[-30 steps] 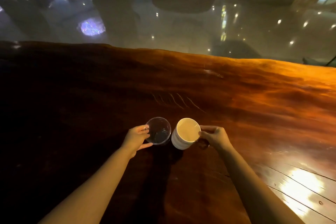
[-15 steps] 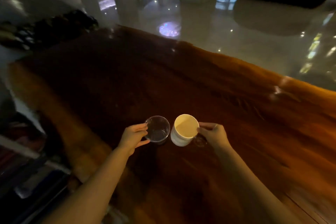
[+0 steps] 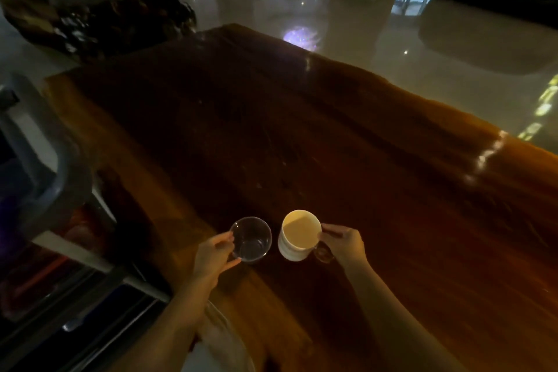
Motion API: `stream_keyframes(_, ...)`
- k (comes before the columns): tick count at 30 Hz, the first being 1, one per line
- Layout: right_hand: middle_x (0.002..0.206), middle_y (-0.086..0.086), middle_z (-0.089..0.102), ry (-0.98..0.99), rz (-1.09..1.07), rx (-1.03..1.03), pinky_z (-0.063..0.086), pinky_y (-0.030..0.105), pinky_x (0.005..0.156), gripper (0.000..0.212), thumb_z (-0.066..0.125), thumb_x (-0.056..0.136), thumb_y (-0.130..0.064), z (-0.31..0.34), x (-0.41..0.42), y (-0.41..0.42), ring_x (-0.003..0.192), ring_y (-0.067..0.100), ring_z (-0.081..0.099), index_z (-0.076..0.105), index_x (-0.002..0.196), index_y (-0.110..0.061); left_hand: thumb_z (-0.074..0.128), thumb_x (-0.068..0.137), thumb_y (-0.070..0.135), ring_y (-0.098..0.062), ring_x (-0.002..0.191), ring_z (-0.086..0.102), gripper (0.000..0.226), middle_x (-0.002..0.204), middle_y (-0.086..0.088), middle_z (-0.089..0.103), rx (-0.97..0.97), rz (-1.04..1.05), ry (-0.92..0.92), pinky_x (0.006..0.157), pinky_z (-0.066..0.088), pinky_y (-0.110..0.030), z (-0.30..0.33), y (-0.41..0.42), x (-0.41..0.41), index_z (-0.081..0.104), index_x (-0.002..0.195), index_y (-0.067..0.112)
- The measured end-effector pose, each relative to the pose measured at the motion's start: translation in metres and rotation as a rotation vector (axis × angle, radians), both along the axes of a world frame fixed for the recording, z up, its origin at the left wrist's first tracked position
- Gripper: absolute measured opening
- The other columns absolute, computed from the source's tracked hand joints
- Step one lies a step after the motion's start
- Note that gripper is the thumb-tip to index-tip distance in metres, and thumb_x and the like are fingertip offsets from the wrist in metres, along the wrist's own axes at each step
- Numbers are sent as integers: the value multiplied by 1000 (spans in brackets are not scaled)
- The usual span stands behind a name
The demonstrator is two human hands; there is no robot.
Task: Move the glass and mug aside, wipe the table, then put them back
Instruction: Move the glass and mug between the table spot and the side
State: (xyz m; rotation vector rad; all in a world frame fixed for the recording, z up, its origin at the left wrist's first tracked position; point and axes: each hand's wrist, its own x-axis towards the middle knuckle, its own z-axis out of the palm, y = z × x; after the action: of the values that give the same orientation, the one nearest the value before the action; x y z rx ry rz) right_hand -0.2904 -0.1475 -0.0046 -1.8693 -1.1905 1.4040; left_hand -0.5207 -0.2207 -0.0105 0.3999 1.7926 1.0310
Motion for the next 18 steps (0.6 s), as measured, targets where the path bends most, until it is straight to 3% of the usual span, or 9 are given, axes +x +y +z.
stream_keyframes(4,88,7,66,-46,-48,-33,39,7,33,29,65,84,-6,-17,-39,22,59,5,58,65,113,-8,49,88,-4,-36,119,50,39,137,-20,46,-42,-15,-6,88,52,-45,-16,21,-34,50,125,6)
stream_keyframes(8,86,13,69,-80,-75,-71,43,13,35,28,66,82,-6,-29,-52,33,55,12,61,67,110,-10,49,88,-4,-32,118,52,40,138,-19,46,-51,-32,-22,81,54,-38,-25,32,-48,50,126,7)
stream_keyframes(13,82,13,70,-85,-82,-96,54,26,51,27,64,83,-4,-41,-52,36,60,18,63,68,109,-11,48,89,-2,-30,118,52,39,138,-17,46,-56,-28,-67,70,54,-30,-28,38,-50,50,126,9)
stream_keyframes(16,76,5,67,-102,-64,-83,54,23,50,27,63,84,-5,-43,-53,37,60,15,63,67,110,-11,50,89,-1,-30,118,52,40,138,-18,46,-55,-2,-99,72,55,-31,-25,36,-48,49,127,9)
stream_keyframes(18,78,3,66,-111,-24,-70,52,21,49,28,63,85,-7,-40,-56,35,61,12,62,65,113,-9,52,89,4,-28,116,53,39,137,-16,47,-49,-10,-100,65,55,-25,-22,30,-47,49,128,11)
